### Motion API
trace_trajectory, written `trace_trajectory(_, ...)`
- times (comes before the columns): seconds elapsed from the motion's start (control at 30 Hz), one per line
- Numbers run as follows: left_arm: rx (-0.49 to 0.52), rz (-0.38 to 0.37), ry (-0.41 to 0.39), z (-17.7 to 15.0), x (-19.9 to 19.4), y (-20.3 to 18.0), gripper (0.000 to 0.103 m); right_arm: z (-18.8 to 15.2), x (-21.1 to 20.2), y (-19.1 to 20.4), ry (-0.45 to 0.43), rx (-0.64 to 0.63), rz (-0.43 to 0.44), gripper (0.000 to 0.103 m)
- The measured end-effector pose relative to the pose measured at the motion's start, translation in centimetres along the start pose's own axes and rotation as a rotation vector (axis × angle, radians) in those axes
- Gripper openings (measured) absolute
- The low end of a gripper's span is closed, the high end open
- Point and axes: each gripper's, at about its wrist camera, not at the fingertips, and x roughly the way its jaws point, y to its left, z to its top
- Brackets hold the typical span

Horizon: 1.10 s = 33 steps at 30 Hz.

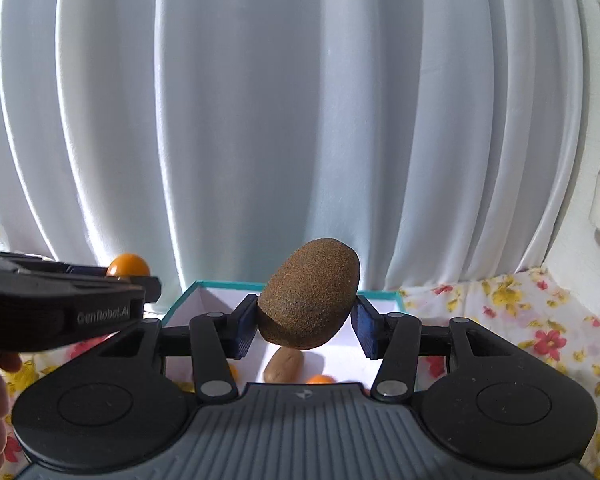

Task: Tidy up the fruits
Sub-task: 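Lift the small orange and kiwi and carry them over the box, then open both tools to drop the orange and kiwi into the box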

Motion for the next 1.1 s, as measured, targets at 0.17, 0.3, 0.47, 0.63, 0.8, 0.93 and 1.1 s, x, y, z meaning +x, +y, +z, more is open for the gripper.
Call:
trace_trajectory(0.17,0.005,0.012,0.044,-0.9,1.4,-0.3,0.036,-0.4,0.7,-0.6,0.012,0.004,-0.002,0.050)
trace_trajectory(0.3,0.010,0.012,0.072,-1.4,2.6,-0.5,0.036,-1.5,1.8,-0.8,0.050,0.010,-0.008,0.050)
trace_trajectory(0.47,0.013,0.016,0.111,-2.2,4.2,-0.5,0.036,-2.8,3.1,-1.0,0.085,0.007,-0.010,0.050)
trace_trajectory(0.63,0.016,0.019,0.140,-2.7,5.0,-0.4,0.036,-3.7,4.2,-0.9,0.118,0.003,-0.014,0.050)
trace_trajectory(0.8,0.011,0.013,0.199,-3.4,6.6,-0.3,0.036,-4.1,5.4,-0.7,0.163,-0.009,-0.015,0.050)
trace_trajectory(0.93,0.013,-0.004,0.233,-3.9,7.3,-0.3,0.036,-4.6,6.6,-0.9,0.217,-0.002,0.001,0.050)
trace_trajectory(1.1,0.013,0.000,0.270,-4.2,8.6,-0.2,0.036,-4.9,7.5,-0.7,0.255,-0.011,0.011,0.049)
